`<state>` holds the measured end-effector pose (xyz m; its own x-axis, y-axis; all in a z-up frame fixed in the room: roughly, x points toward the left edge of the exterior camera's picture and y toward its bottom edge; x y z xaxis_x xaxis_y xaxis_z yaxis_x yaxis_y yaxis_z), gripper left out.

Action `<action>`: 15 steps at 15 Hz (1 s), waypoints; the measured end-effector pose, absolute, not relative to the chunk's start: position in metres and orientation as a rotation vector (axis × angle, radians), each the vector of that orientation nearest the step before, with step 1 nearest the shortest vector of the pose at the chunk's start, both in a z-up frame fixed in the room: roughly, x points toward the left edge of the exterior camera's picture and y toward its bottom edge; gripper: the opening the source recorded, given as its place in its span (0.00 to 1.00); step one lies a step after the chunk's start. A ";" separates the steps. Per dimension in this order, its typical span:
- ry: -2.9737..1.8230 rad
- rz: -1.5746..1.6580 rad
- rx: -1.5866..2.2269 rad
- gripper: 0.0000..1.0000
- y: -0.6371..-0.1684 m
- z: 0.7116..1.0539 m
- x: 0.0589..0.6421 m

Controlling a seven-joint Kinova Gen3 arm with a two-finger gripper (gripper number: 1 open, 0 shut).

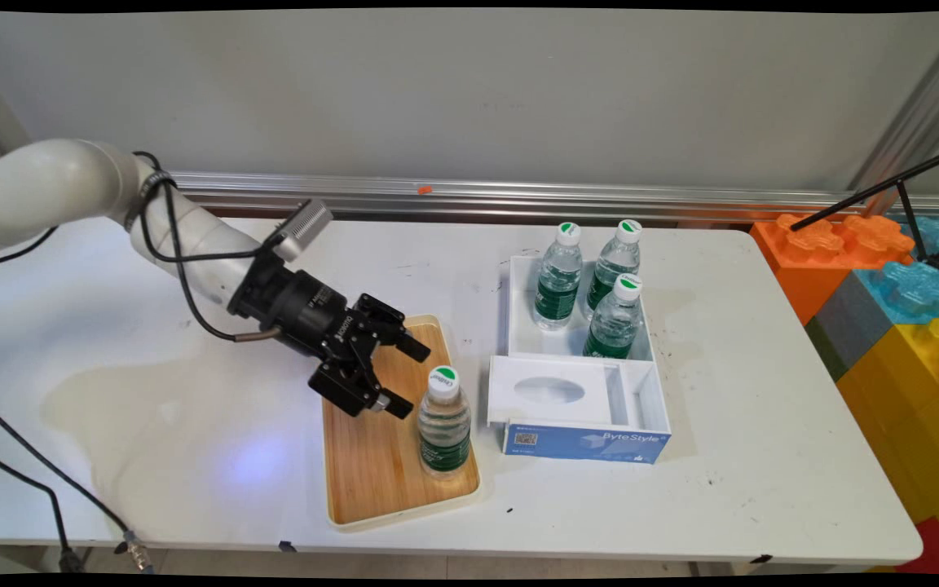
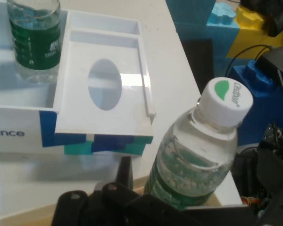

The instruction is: Pick up the green bottle from the white box

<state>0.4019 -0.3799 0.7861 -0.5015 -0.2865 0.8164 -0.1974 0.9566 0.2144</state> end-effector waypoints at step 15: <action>-2.153 -0.031 0.438 1.00 -0.415 0.799 0.438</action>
